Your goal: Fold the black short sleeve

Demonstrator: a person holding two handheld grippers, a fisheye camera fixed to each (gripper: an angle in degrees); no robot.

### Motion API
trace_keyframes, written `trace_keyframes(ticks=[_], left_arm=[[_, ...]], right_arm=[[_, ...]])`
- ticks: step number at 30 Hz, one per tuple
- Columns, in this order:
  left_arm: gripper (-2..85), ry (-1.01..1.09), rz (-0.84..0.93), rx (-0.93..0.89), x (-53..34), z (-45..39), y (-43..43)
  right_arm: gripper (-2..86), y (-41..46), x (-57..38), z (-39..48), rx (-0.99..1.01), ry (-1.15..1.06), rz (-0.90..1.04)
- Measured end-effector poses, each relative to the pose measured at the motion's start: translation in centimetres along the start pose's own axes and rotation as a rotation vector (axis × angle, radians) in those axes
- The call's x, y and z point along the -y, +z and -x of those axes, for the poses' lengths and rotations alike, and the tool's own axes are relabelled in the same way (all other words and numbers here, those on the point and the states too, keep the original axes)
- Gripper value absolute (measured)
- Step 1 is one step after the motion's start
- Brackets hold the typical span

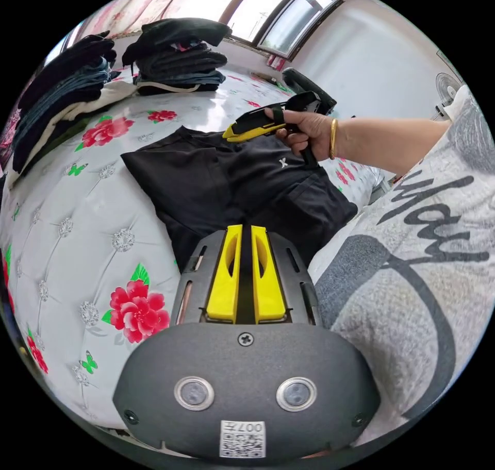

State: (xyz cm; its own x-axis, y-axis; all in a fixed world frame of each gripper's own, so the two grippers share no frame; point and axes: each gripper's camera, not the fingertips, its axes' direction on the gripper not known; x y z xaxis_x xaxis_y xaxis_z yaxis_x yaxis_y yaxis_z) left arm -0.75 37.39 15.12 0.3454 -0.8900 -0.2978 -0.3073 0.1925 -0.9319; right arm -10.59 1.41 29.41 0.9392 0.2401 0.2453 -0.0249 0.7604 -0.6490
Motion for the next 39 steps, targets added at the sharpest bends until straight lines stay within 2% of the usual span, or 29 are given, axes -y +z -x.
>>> trace_keyframes(ticks=[3, 8, 11, 13, 16, 19, 21, 24, 28, 31, 33, 35, 39], left_arm=[[3.1, -0.025, -0.021, 0.045, -0.3, 1.6, 1.2], [2.6, -0.092, 0.137, 0.038, -0.6, 4.9, 7.0], [1.1, -0.082, 0.041, 0.010, -0.2, 5.2, 6.2], [1.3, -0.080, 0.015, -0.046, 0.6, 5.7, 6.3], [2.7, -0.019, 0.020, -0.080, 3.4, 6.7, 8.5], [4.0, 0.106, 0.058, -0.073, 8.3, 7.0, 12.5], [4.5, 0.187, 0.075, -0.077, 11.8, 6.8, 15.4], [5.2, 0.271, 0.115, -0.102, 17.6, 6.2, 21.2], [6.2, 0.332, 0.240, -0.125, 23.4, 5.2, 30.0], [6.0, 0.336, 0.340, -0.095, 24.3, 5.6, 35.7], [5.3, 0.339, 0.423, -0.062, 23.9, 6.5, 38.6], [1.0, 0.350, 0.389, -0.001, 23.0, 7.9, 39.5], [-0.5, 0.346, 0.380, -0.006, 21.9, 10.1, 40.8]], right_arm=[[5.8, -1.2, -0.9, 3.0, 0.055, -0.098, 0.022], [6.4, -1.1, -2.0, 5.1, 0.039, -0.146, 0.144], [6.6, -6.5, -3.2, 3.7, 0.105, -0.091, 0.059], [6.5, -11.2, -4.5, 2.2, 0.078, -0.067, -0.025], [6.5, -19.5, -8.0, -2.7, -0.038, 0.070, -0.176], [6.3, -26.9, -13.1, -9.8, -0.134, 0.344, -0.321], [6.0, -31.3, -16.9, -14.1, -0.103, 0.486, -0.446], [5.5, -33.3, -18.1, -17.0, -0.004, 0.537, -0.477], [3.8, -33.4, -16.5, -16.5, 0.040, 0.483, -0.422], [1.3, -33.7, -15.8, -15.2, 0.014, 0.437, -0.349], [0.5, -36.4, -17.5, -13.9, 0.007, 0.396, -0.433], [0.2, -39.4, -19.7, -12.5, 0.041, 0.334, -0.534], [0.1, -44.2, -24.1, -10.6, 0.020, 0.302, -0.603]])
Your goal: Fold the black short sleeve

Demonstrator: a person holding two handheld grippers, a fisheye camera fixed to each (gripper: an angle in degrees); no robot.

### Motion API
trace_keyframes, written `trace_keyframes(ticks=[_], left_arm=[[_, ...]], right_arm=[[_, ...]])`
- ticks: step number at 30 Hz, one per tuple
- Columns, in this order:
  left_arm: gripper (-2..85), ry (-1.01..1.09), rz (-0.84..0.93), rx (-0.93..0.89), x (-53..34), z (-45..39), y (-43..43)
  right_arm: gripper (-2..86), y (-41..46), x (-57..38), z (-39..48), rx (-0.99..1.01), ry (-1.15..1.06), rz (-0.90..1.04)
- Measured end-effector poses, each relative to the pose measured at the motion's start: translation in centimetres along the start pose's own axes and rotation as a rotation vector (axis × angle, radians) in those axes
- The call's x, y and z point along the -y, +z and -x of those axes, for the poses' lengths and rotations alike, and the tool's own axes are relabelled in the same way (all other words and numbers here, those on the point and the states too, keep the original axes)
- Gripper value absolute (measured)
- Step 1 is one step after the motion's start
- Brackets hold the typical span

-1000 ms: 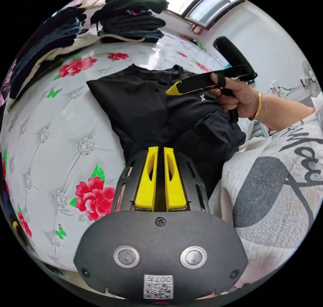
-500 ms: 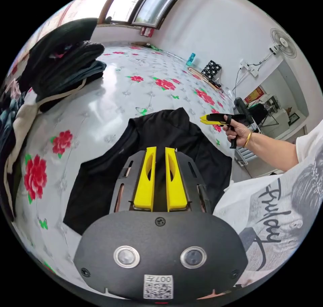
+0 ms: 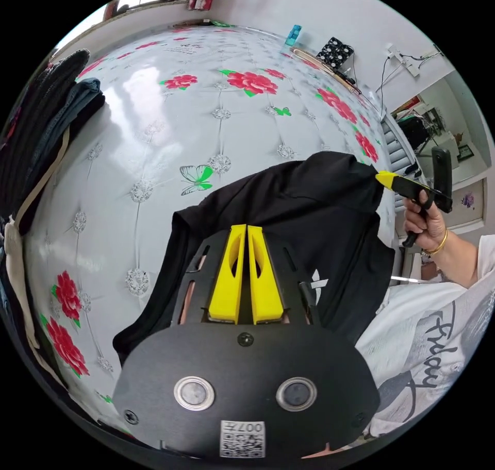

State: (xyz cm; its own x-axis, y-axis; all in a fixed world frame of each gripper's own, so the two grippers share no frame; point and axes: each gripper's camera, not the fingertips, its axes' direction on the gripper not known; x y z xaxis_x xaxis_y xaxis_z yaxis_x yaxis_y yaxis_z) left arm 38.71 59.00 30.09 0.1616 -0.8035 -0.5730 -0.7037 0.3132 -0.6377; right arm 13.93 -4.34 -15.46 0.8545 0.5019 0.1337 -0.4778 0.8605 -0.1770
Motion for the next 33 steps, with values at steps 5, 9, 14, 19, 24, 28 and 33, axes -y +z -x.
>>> trace_keyframes(ticks=[5, 9, 14, 19, 24, 28, 33], left_arm=[[0.1, -0.019, 0.000, 0.046, 0.1, 1.4, 1.4], [4.0, 0.063, -0.121, -0.008, 2.8, 0.8, 0.5], [9.9, 0.331, 0.074, -0.188, 10.0, -3.3, 7.1], [0.6, 0.442, 0.182, -0.060, 11.2, -4.5, 12.3], [-0.5, 0.223, 0.014, -0.141, 9.6, 1.7, 8.7], [1.1, 0.170, -0.117, -0.127, 6.7, 4.2, 6.4], [8.7, 0.186, -0.041, -0.200, 6.9, 4.6, 7.8]], right_arm=[[0.9, -1.0, 0.1, -4.8, 0.087, 0.209, 0.087], [1.0, -1.8, 0.7, -5.0, 0.125, 0.230, 0.072], [0.2, -3.0, 1.3, -3.0, 0.123, 0.187, 0.087], [-0.2, -7.4, 0.0, -1.1, 0.086, 0.169, 0.020], [-0.2, -9.5, -2.9, -1.4, 0.085, 0.253, -0.005], [0.0, -9.3, -3.4, -1.3, 0.082, 0.272, -0.011], [0.4, -8.3, -2.7, -1.8, 0.060, 0.282, 0.006]])
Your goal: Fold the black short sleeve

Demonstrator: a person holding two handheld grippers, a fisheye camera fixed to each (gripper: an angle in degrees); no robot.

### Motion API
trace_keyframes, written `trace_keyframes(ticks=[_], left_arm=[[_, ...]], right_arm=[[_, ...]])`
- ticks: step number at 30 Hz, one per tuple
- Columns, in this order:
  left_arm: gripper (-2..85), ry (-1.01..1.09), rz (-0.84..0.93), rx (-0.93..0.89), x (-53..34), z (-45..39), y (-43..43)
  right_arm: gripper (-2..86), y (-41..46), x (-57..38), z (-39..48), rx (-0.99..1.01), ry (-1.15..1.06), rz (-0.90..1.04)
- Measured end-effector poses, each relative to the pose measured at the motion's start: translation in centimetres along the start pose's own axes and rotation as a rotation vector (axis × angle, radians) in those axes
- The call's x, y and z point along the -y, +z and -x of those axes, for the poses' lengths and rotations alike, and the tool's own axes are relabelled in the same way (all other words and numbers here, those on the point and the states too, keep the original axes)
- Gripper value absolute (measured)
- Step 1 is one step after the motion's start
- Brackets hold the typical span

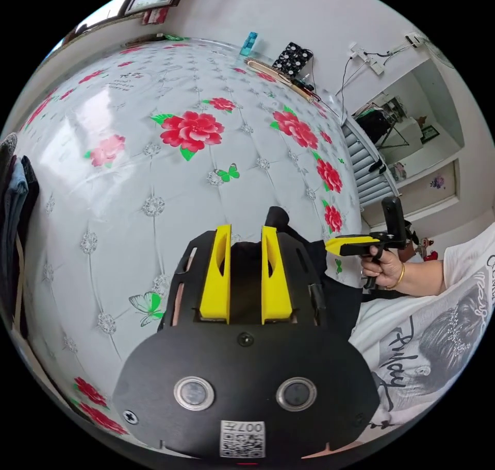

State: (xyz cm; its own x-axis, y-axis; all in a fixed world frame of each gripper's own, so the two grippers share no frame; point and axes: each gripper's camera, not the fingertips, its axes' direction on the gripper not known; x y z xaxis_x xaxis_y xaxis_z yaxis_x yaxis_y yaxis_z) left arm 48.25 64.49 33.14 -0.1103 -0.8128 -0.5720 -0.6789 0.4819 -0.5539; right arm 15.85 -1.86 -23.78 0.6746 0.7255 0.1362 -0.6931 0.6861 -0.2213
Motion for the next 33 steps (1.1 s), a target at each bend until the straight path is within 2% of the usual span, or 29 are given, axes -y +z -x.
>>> trace_keyframes(ticks=[2, 4, 8, 9, 11, 17, 22, 25, 28, 31, 33], left_arm=[[9.3, 0.063, 0.004, -0.041, 0.8, -1.0, 0.7], [10.0, 0.137, 0.086, -0.075, 2.6, -2.5, 2.7], [6.8, 0.168, 0.225, -0.023, 3.8, -3.5, 6.6], [2.7, 0.171, 0.168, 0.029, 3.5, -3.3, 6.2], [-0.3, 0.095, 0.147, -0.057, 3.1, -2.0, 5.2], [-0.9, 0.030, -0.046, -0.115, -0.2, -1.4, -1.0], [-0.9, -0.013, -0.093, -0.179, -0.7, -1.7, -2.5], [-0.9, -0.006, -0.093, -0.184, -0.4, -2.7, -3.3], [-0.9, 0.000, -0.126, -0.166, -1.1, -3.4, -5.7], [-0.9, 0.001, -0.205, -0.083, -4.1, -4.3, -9.6], [-0.9, -0.004, -0.235, -0.023, -6.7, -5.3, -11.5]], right_arm=[[0.4, 0.0, -0.3, 0.1, 0.003, -0.008, -0.007], [0.2, 0.3, -0.8, 0.2, -0.002, -0.004, 0.006], [-0.1, 0.9, -2.3, 0.8, -0.017, -0.016, 0.011], [-0.2, 1.1, -2.6, 1.3, -0.029, -0.032, 0.013], [-0.2, 1.4, -3.1, 2.1, -0.043, -0.071, 0.021], [1.1, 3.4, -4.5, 4.2, -0.105, -0.146, 0.031], [3.3, 8.0, -4.0, 4.2, 0.011, -0.106, 0.088], [1.5, 11.4, -4.3, 4.7, -0.081, -0.129, 0.148], [0.3, 11.3, -6.3, 7.3, -0.068, -0.232, 0.094], [0.0, 11.4, -9.7, 11.6, -0.087, -0.460, 0.104], [-0.1, 12.9, -12.9, 15.1, -0.104, -0.664, 0.186]])
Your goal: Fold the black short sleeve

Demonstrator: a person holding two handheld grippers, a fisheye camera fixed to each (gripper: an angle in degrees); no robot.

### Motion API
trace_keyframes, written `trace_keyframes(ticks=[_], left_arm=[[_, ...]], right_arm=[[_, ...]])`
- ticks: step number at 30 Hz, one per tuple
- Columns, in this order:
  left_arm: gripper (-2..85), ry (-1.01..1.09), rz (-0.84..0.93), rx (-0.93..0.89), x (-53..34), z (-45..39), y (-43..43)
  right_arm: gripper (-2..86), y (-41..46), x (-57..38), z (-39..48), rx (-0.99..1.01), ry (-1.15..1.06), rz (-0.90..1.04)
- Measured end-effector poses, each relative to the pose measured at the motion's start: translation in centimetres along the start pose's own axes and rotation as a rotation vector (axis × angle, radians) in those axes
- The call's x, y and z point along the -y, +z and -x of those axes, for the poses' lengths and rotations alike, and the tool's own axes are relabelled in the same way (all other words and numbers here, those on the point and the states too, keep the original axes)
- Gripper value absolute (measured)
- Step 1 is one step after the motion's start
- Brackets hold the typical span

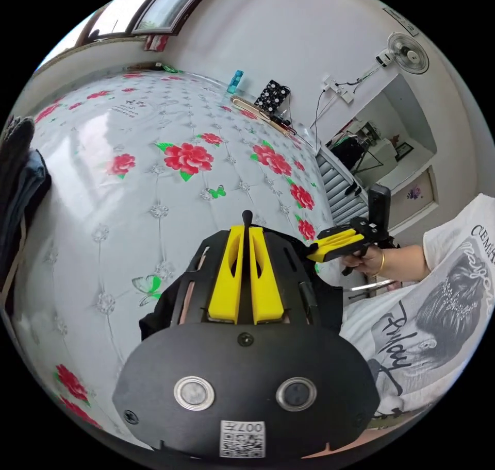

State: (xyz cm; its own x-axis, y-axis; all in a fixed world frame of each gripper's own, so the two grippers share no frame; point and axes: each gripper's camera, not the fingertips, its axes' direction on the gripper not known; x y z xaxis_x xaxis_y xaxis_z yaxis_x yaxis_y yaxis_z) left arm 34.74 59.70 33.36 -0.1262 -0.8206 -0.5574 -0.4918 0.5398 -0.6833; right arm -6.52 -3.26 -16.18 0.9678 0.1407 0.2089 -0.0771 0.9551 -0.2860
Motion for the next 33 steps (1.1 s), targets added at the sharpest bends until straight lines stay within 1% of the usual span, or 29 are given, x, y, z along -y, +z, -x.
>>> trace_keyframes(ticks=[1, 3, 4, 6, 7, 8, 9, 11, 15, 18, 20, 21, 22, 23, 24, 25, 26, 27, 29, 31, 33], left_arm=[[-0.9, -0.016, -0.002, 0.027, -1.6, -0.6, -1.2], [-0.8, -0.062, -0.003, 0.073, -4.2, -1.3, -2.6], [-0.8, -0.108, 0.002, 0.092, -5.9, -1.6, -3.3], [-0.7, -0.184, 0.025, 0.129, -8.2, -2.0, -3.9], [-0.7, -0.222, 0.050, 0.168, -9.4, -2.5, -4.2], [-0.6, -0.257, 0.061, 0.200, -10.5, -3.1, -4.5], [-0.5, -0.279, 0.062, 0.206, -10.9, -3.4, -4.7], [-0.3, -0.337, 0.048, 0.196, -11.9, -4.3, -5.6], [1.2, -0.378, -0.037, 0.219, -11.7, -7.5, -8.5], [2.7, -0.363, -0.072, 0.186, -9.4, -9.4, -8.7], [3.1, -0.371, 0.011, 0.160, -7.2, -10.1, -6.5], [3.1, -0.371, 0.039, 0.139, -6.8, -10.1, -5.7], [2.9, -0.393, 0.108, 0.119, -6.4, -10.1, -4.1], [2.6, -0.419, 0.149, 0.125, -6.3, -10.1, -3.5], [2.0, -0.450, 0.141, 0.143, -6.0, -10.8, -4.0], [1.3, -0.454, 0.080, 0.160, -5.8, -12.2, -5.9], [1.1, -0.458, 0.018, 0.186, -6.0, -13.8, -8.2], [1.0, -0.462, -0.004, 0.204, -6.2, -14.6, -9.4], [1.5, -0.486, -0.042, 0.286, -7.8, -17.5, -13.0], [3.0, -0.582, -0.041, 0.417, -11.4, -21.1, -16.9], [4.6, -0.696, -0.019, 0.481, -14.8, -23.6, -19.1]], right_arm=[[-0.1, 0.6, 0.0, 1.1, -0.010, -0.046, 0.021], [0.0, 3.8, -0.1, 5.4, -0.029, -0.227, 0.131], [0.1, 4.8, -0.1, 6.3, -0.032, -0.264, 0.163], [0.5, 9.6, -0.7, 9.0, -0.017, -0.372, 0.295], [0.7, 11.0, -0.9, 9.4, -0.008, -0.388, 0.333], [1.5, 13.8, -1.6, 10.0, 0.007, -0.408, 0.410], [2.2, 16.5, -2.4, 10.3, 0.014, -0.411, 0.488], [3.2, 19.5, -3.5, 11.3, 0.031, -0.429, 0.578], [4.6, 21.2, -4.3, 14.2, -0.002, -0.499, 0.602], [5.2, 21.1, -3.5, 14.3, 0.004, -0.460, 0.548], [5.5, 21.9, -3.0, 13.9, -0.008, -0.414, 0.529], [5.7, 23.1, -2.8, 13.5, -0.021, -0.378, 0.547], [5.8, 23.9, -2.8, 13.2, -0.028, -0.363, 0.568], [5.9, 25.4, -3.0, 12.8, -0.036, -0.337, 0.628], [6.1, 25.3, -2.9, 12.6, -0.031, -0.313, 0.613], [6.2, 24.7, -2.6, 12.6, -0.034, -0.300, 0.585], [6.3, 22.9, -2.4, 12.5, -0.046, -0.273, 0.518], [6.4, 20.7, -2.4, 12.1, -0.058, -0.243, 0.457], [6.4, 17.7, -3.2, 10.8, -0.082, -0.184, 0.412], [6.5, 15.4, -4.7, 8.9, -0.115, -0.110, 0.415], [6.8, 13.7, -7.4, 6.1, -0.136, -0.007, 0.461]])
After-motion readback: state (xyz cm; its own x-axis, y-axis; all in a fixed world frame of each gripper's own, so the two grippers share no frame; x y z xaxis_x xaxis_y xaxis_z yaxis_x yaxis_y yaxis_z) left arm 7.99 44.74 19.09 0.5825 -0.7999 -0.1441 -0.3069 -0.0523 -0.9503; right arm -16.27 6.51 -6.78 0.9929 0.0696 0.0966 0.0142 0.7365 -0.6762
